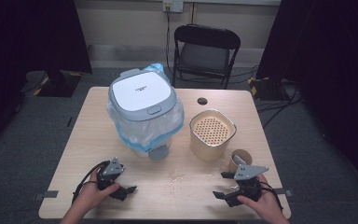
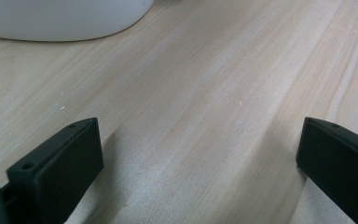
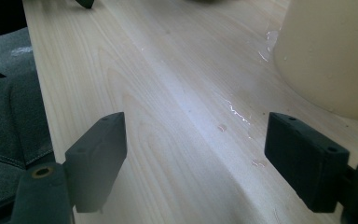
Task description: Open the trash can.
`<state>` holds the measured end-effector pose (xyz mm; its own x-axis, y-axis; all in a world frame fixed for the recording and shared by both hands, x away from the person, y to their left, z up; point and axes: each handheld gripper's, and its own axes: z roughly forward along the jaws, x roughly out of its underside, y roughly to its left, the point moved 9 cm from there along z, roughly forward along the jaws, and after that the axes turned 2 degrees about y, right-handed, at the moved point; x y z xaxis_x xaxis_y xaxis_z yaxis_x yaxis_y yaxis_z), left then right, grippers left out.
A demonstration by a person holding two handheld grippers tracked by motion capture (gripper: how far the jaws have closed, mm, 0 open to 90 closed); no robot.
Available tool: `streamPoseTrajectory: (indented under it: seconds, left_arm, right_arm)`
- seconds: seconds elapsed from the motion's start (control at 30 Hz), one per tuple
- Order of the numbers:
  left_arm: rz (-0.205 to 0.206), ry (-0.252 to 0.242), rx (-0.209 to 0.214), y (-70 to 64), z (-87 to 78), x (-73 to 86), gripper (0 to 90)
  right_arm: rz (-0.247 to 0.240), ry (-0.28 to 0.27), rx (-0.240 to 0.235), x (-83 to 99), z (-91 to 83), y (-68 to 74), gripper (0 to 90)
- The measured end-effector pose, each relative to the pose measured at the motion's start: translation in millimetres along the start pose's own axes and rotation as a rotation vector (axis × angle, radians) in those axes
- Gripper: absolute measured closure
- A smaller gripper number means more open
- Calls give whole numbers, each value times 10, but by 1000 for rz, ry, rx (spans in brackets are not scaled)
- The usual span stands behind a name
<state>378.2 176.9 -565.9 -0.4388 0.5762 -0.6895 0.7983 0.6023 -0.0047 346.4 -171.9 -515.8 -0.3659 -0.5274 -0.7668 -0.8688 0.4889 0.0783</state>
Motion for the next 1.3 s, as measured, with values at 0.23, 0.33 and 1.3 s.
streamPoseTrajectory:
  seconds: [0.23,0.33,1.3]
  left_arm:
    - [-3,-2,0,-2,2,-2,0]
    - [-4,-3,-1,-2,2,-2,0]
    - [-2,-2,-7,2,2,-1,0]
  right_arm:
    - [-40,58,6,11,28,63,211]
    - [-51,79,6,5,43,90,212]
    - [-73,97,-64,-768,-71,19,254]
